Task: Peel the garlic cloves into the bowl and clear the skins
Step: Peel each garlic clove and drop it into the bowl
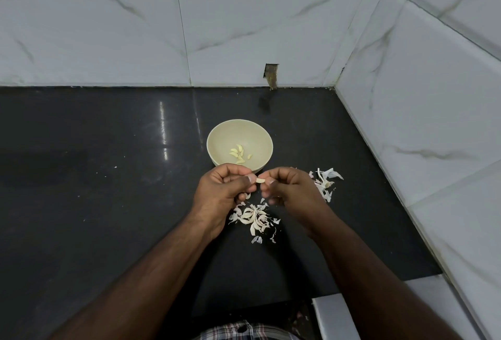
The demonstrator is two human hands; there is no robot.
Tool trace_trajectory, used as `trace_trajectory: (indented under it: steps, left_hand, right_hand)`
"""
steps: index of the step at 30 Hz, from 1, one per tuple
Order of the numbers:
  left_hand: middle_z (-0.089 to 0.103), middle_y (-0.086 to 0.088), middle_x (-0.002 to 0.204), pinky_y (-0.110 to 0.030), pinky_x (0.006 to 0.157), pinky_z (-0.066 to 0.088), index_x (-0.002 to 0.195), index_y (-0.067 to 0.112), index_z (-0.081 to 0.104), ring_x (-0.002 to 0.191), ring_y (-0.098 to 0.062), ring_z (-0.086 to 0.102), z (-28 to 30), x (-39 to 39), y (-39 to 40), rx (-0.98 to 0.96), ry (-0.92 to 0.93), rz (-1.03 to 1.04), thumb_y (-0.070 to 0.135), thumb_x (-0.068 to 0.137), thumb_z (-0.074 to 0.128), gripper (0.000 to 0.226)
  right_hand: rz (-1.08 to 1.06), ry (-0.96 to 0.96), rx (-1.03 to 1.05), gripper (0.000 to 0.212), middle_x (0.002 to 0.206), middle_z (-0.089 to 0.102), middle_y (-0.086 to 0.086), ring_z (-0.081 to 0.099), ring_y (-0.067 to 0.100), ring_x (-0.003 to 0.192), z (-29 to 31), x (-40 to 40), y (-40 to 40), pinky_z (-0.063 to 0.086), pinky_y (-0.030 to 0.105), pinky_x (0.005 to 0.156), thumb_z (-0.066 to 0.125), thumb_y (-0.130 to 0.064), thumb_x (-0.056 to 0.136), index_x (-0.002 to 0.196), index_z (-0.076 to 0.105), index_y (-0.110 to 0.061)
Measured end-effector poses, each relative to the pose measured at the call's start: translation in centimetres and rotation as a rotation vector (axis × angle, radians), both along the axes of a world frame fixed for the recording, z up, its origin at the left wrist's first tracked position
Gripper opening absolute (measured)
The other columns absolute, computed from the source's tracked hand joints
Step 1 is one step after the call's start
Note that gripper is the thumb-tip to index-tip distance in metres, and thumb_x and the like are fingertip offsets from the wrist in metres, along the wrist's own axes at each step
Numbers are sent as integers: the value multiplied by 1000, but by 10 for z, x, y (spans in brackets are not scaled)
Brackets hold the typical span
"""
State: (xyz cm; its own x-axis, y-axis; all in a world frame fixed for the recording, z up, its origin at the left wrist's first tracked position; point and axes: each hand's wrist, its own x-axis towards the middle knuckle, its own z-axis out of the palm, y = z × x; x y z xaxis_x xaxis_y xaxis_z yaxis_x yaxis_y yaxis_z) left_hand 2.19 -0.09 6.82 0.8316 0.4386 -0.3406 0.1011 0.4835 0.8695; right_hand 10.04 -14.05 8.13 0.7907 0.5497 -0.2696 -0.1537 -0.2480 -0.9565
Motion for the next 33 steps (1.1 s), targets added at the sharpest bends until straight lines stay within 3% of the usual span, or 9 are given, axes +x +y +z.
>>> trace_trajectory:
  steps: [2,8,13,16,19,23,27,29,33]
  left_hand:
    - [71,-9,73,-22,57,43,85,11,71,72,-20,61,-1,0,3,4,13,13,2,84,75,10]
    - [72,-10,78,-21,57,46,88,9,69,70,-15,67,-2,-1,5,31,25,24,2,88,72,7]
    - [76,-11,86,-22,57,47,102,8,67,69,-14,70,-1,-4,10,99,35,14,8,101,56,12]
    - [77,-13,85,-21,55,47,106,12,67,67,-17,69,-2,-8,16,176,51,-22,25,109,40,30]
    - [76,-11,82,-20,53,47,99,12,70,64,-15,65,-9,-12,19,333,84,-42,28,106,48,27]
    - [75,2,77,-35,70,54,83,28,73,68,-17,67,-25,-19,27,630,177,-173,23,91,70,10]
    - [72,13,78,-8,66,45,87,32,73,74,4,64,-29,-24,31,885,309,-302,27,85,78,7]
    - [71,15,79,-2,62,39,93,29,73,72,10,62,-30,-24,31,956,332,-370,26,84,79,11]
    - [70,15,81,-2,62,36,97,27,72,76,7,62,-30,-22,30,1034,351,-436,26,84,79,15]
  right_hand:
    - [-8,-1,14,20,78,70,1,61,12,73,1,1,-1,48,29,69,53,-7,101,98,72,-14]
    - [25,-347,-123,7,76,72,-9,63,-3,70,0,3,-2,49,14,69,79,-16,84,89,76,-20]
    - [-8,-399,-136,10,57,60,-13,48,0,53,4,11,4,41,22,57,74,-18,88,78,74,-16]
    - [-92,-529,-221,5,66,68,-9,56,-1,57,9,23,14,45,21,61,77,-24,83,81,78,-19]
    - [-86,-610,-312,7,67,69,-8,58,-1,60,13,31,28,50,24,65,80,-27,79,80,77,-21]
    - [-25,-651,-392,13,73,69,-12,63,3,72,14,35,37,55,29,77,75,-26,82,94,78,-22]
    - [-41,-648,-373,18,68,65,-19,58,-4,64,12,26,29,46,18,70,66,-20,88,100,79,-23]
    - [-54,-591,-373,19,70,69,-15,60,0,61,5,22,20,48,21,65,63,-18,89,100,78,-24]
    - [85,-547,-526,25,104,75,-8,64,2,83,-19,16,8,47,20,78,60,-16,95,114,75,-22]
